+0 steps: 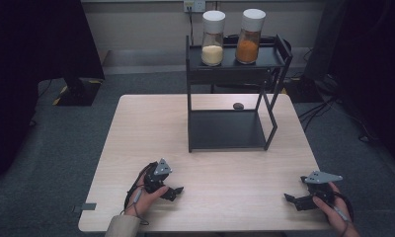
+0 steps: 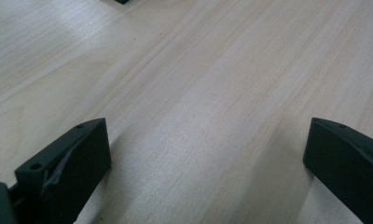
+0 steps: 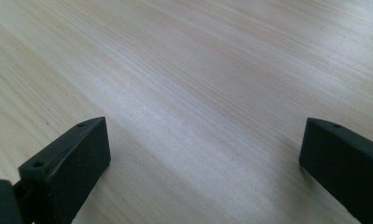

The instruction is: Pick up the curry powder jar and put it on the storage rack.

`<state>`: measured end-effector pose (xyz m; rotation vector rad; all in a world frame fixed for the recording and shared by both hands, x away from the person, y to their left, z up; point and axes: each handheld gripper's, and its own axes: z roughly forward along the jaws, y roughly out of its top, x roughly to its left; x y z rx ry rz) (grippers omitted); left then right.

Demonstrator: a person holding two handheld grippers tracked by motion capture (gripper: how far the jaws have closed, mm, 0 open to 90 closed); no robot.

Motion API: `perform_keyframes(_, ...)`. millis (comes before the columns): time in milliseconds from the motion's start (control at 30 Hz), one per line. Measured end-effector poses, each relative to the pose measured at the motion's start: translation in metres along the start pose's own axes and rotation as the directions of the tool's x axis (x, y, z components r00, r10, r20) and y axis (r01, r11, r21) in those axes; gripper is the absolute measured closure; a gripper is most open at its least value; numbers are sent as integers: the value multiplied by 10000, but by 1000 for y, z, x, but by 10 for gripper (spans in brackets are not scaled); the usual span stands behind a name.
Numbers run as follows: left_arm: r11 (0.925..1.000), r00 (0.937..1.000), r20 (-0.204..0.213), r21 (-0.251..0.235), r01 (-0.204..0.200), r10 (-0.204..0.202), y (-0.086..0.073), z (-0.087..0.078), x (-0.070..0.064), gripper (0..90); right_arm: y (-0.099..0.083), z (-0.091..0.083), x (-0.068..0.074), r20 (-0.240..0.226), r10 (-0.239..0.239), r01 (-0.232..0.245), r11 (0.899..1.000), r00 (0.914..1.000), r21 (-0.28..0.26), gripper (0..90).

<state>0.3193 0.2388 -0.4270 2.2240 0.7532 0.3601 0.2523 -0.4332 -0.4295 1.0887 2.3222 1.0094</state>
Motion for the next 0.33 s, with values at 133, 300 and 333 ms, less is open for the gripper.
perform_keyframes(133, 10000, 10000, -2, -4, 2, -2, 0, 0, 0, 1, 0, -1, 0, -7, 139, -139, 9999, 9999, 66, 0)
perform_keyframes(300, 10000, 10000, 2, 4, -3, 3, 0, 0, 0, 1, 0, -1, 0, -6, 133, -133, 9999, 9999, 81, 0)
perform_keyframes(333, 10000, 10000, 5, 9, 0, 0, 0, 0, 0, 1, 0, -1, 0, -5, 131, -130, 9999, 9999, 82, 0)
